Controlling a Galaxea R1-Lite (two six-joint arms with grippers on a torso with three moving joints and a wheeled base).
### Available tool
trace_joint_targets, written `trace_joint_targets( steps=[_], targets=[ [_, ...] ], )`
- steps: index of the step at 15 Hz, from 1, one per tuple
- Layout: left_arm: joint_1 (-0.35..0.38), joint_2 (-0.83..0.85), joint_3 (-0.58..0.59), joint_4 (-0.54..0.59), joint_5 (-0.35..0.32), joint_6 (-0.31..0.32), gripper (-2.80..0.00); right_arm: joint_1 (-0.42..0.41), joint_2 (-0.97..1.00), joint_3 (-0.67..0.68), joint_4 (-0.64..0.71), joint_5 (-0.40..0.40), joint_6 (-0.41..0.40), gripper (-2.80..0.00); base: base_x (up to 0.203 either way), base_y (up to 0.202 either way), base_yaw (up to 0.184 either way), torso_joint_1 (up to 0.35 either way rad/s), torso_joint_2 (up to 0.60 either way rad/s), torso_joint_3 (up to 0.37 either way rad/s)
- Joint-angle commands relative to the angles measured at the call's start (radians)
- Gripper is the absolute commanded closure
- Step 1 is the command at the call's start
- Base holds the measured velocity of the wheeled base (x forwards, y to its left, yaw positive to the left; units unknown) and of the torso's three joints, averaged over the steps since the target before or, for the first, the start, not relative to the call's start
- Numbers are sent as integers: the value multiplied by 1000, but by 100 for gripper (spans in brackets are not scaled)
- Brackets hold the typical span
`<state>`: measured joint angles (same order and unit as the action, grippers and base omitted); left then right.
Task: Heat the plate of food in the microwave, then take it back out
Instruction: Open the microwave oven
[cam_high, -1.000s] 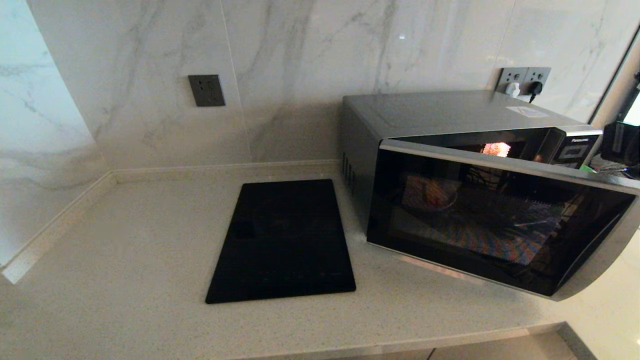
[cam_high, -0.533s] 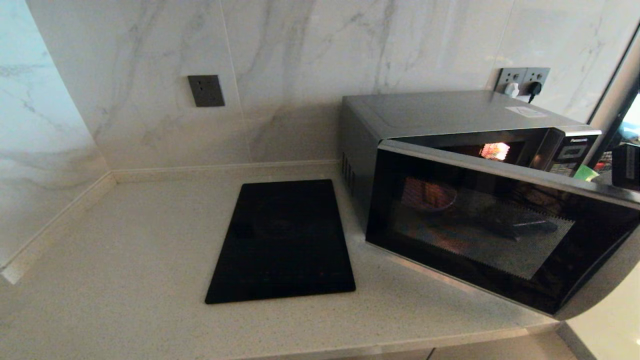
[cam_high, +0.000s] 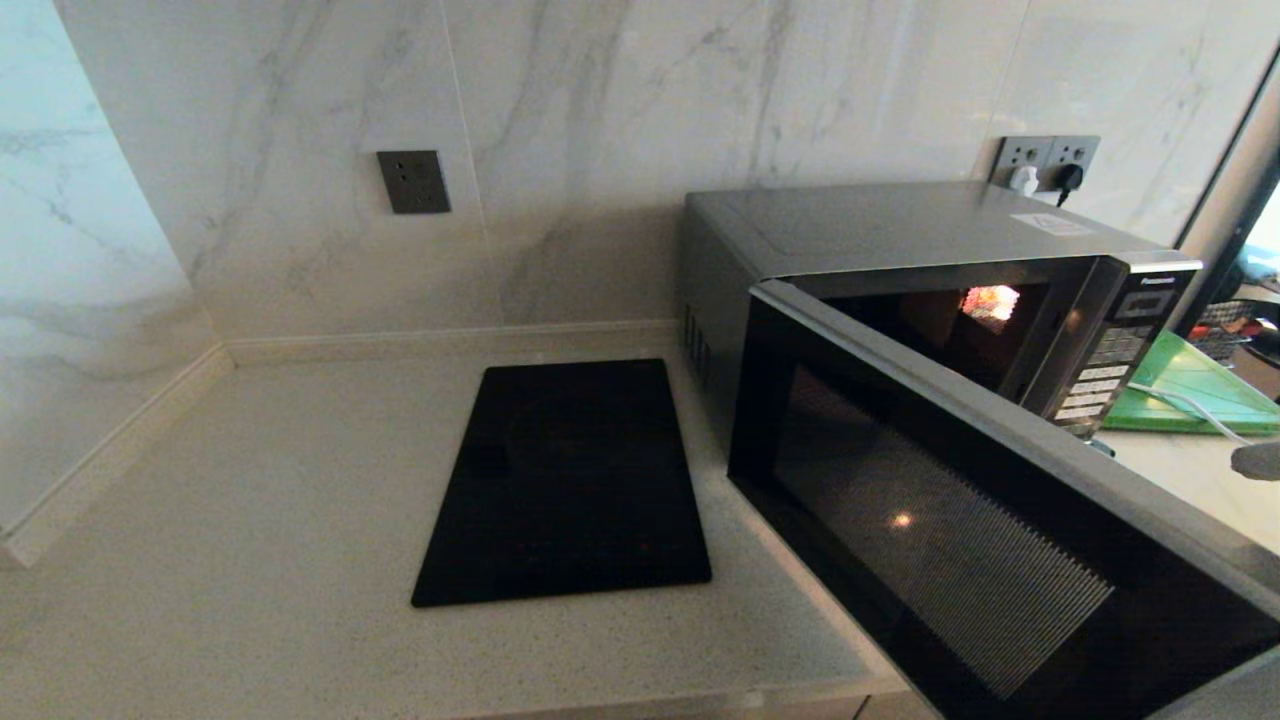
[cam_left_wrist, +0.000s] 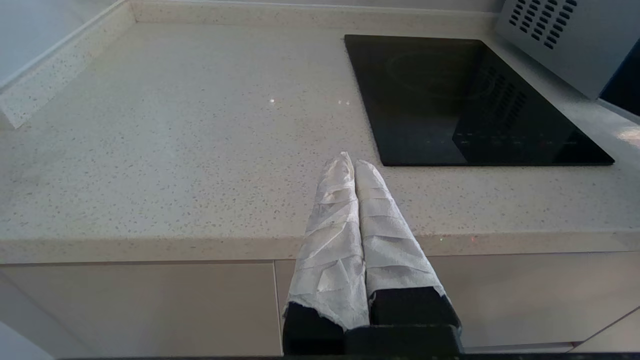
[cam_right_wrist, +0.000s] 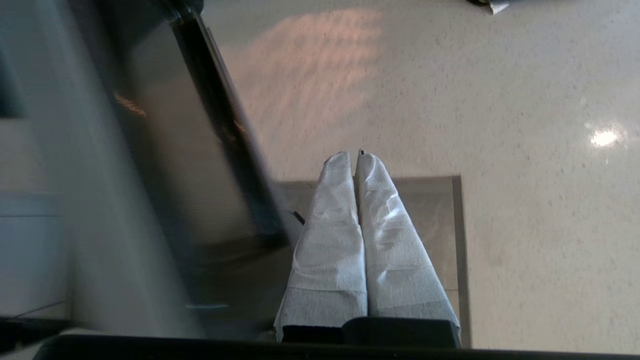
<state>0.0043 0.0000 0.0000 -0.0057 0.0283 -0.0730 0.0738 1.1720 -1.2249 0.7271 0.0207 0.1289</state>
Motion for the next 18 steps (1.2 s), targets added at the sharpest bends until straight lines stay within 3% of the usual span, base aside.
trace_joint_targets(
  steps=[1, 3, 6, 9, 11, 13, 18],
  targets=[
    [0, 2, 0, 0, 1, -1, 0, 41, -57, 10, 43, 25, -10, 0, 0, 0, 0, 0, 0, 0],
    [0, 2, 0, 0, 1, -1, 0, 124, -57, 18, 73, 100, -62, 0, 0, 0, 0, 0, 0, 0],
    [0, 1, 0, 0, 1, -1, 0, 260, -33, 47, 84, 144, -95, 0, 0, 0, 0, 0, 0, 0],
    [0, 2, 0, 0, 1, -1, 0, 336, -8, 51, 84, 242, -106, 0, 0, 0, 0, 0, 0, 0],
    [0, 1, 0, 0, 1, -1, 0, 371, 3, 49, 84, 254, -101, 0, 0, 0, 0, 0, 0, 0],
    [0, 2, 0, 0, 1, -1, 0, 377, 7, 43, 83, 324, -104, 0, 0, 0, 0, 0, 0, 0],
    [0, 1, 0, 0, 1, -1, 0, 377, 12, 38, 78, 336, -103, 0, 0, 0, 0, 0, 0, 0]
  ],
)
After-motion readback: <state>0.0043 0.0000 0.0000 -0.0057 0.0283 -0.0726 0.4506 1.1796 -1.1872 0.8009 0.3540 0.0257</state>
